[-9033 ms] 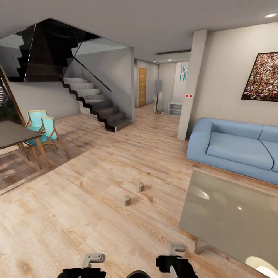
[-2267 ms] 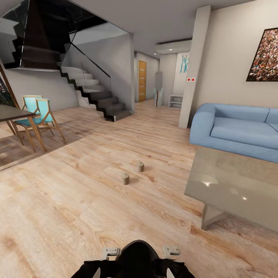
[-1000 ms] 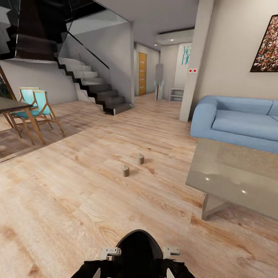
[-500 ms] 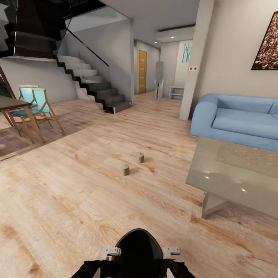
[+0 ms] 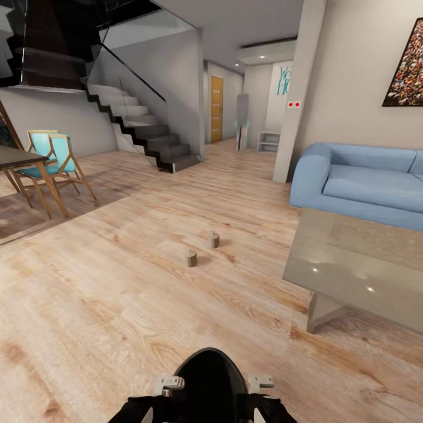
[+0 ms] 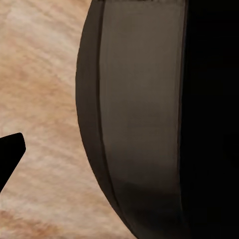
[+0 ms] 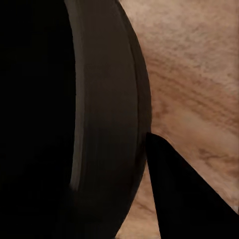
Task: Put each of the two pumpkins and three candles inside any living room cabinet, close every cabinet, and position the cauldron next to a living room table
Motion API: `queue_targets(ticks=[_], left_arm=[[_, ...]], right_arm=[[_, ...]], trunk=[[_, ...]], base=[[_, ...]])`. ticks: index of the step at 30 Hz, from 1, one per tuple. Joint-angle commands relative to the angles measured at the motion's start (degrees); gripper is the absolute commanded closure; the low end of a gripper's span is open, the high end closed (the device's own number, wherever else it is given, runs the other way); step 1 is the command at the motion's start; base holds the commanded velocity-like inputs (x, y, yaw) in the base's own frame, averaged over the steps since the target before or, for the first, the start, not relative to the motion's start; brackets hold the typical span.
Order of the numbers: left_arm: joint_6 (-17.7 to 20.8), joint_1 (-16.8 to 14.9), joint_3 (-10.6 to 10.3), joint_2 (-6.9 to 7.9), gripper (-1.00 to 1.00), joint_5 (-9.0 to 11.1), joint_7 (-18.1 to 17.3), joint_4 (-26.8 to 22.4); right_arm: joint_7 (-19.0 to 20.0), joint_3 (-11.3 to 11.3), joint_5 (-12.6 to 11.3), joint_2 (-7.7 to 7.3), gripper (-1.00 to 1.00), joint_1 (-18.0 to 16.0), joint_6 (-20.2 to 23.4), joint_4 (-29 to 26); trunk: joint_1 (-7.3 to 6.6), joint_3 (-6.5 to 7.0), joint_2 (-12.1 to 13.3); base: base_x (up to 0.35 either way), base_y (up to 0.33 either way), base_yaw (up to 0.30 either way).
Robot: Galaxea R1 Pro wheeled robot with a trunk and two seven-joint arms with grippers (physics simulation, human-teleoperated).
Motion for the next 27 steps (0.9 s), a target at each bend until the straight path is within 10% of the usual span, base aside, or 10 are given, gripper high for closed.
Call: queue_targets(ticks=[1, 23, 24, 27], left_arm=[[0.33, -0.01, -0.11, 0.01, -1.0, 0.15, -0.05, -0.1], [0.26, -0.01, -0.05, 0.1, -1.0, 0.3, 0.14, -0.1], [0.26, -0.01, -0.05, 0.1, 1.0, 0.3, 0.16, -0.1], [0.25, -0.01, -0.05, 0.1, 1.0, 0.32, 0.3, -0.1]], right_arm=[[-0.38, 0.56, -1.59, -0.02, 1.0, 0.01, 0.2, -0.1], [-0.36, 0.56, -1.59, -0.02, 1.0, 0.01, 0.2, -0.1], [-0.36, 0.56, -1.59, -0.02, 1.0, 0.01, 0.2, -0.1], [-0.36, 0.56, -1.59, -0.02, 1.0, 0.01, 0.2, -0.1]], trunk=[[-0.01, -0.06, -0.02], [-0.01, -0.06, -0.02], [-0.01, -0.06, -0.02], [-0.01, -0.06, -0.02]], base=[[0.0, 0.0, 0.0], [0.0, 0.0, 0.0], [0.0, 0.0, 0.0], [0.0, 0.0, 0.0]])
